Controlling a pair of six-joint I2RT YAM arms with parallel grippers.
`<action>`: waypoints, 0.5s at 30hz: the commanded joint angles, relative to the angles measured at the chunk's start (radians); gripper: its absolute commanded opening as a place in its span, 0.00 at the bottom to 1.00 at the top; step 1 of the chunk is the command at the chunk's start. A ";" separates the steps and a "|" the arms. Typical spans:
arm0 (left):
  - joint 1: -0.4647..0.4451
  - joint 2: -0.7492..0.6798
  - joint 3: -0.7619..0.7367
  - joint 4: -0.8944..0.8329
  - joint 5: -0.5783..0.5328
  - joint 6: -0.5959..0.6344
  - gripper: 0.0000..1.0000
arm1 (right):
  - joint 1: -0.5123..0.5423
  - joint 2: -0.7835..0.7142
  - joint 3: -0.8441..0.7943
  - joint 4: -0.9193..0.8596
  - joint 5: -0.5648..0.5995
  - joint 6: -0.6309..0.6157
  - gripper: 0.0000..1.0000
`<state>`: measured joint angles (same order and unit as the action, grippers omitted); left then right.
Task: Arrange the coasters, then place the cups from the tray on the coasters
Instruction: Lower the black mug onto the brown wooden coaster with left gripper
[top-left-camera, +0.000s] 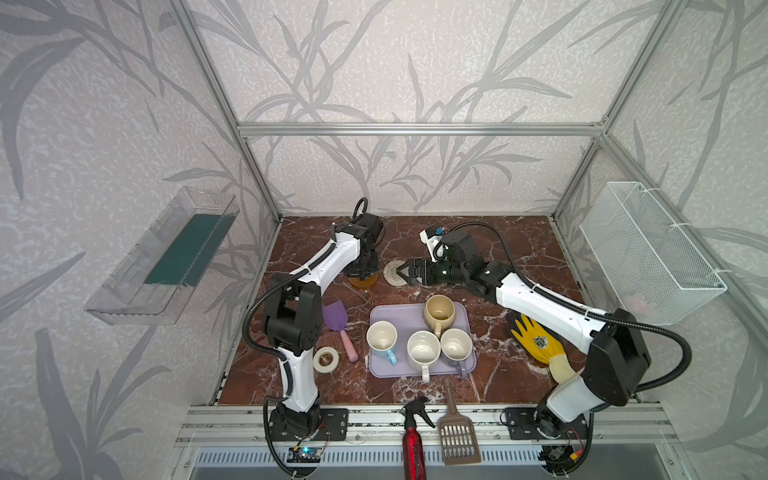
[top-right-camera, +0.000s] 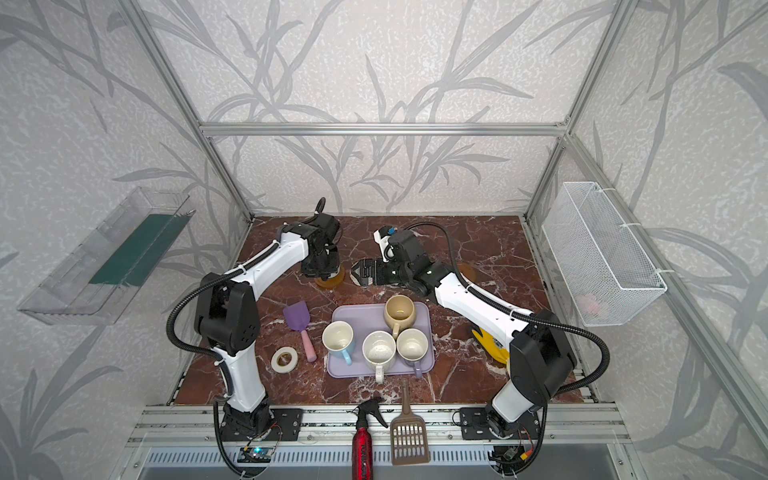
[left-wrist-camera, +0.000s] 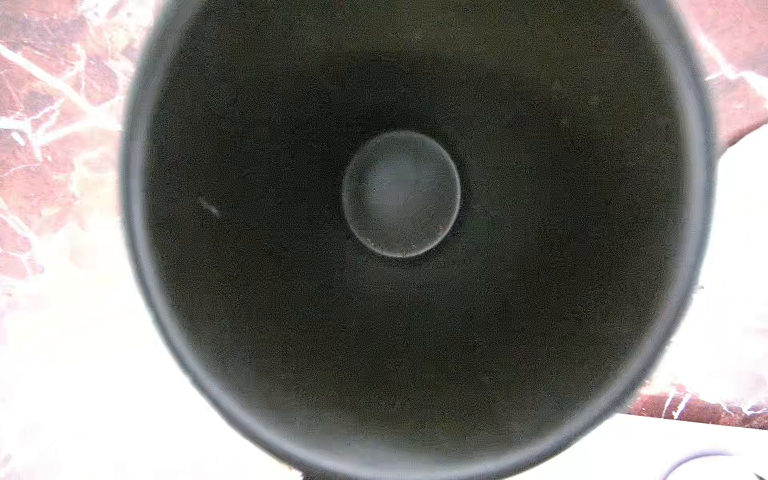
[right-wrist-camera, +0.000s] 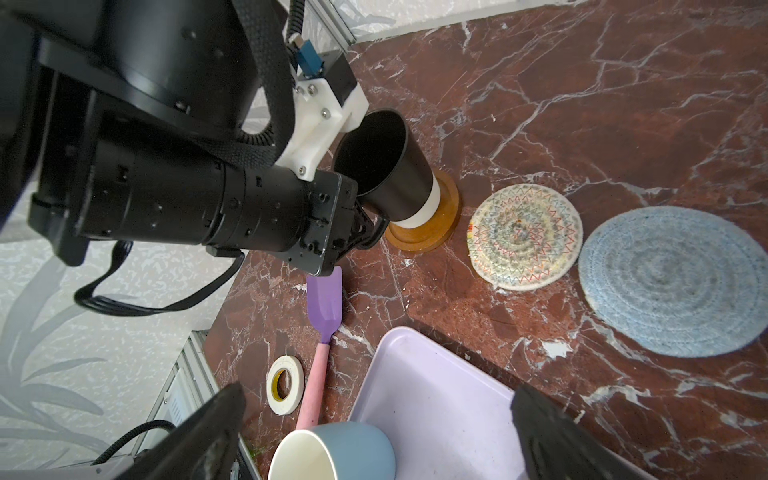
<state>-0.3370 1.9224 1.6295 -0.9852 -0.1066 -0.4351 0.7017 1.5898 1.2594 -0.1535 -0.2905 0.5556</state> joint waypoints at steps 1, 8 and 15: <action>0.009 0.003 0.009 0.023 -0.030 0.019 0.00 | 0.007 0.009 -0.012 0.033 -0.013 0.014 0.99; 0.010 0.000 -0.040 0.046 -0.047 0.015 0.00 | 0.007 0.003 -0.022 0.035 -0.007 0.011 0.99; 0.019 -0.004 -0.080 0.072 -0.066 0.022 0.00 | 0.007 0.001 -0.034 0.048 -0.009 0.017 0.99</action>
<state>-0.3264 1.9327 1.5570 -0.9493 -0.1337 -0.4206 0.7025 1.5898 1.2385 -0.1303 -0.2928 0.5678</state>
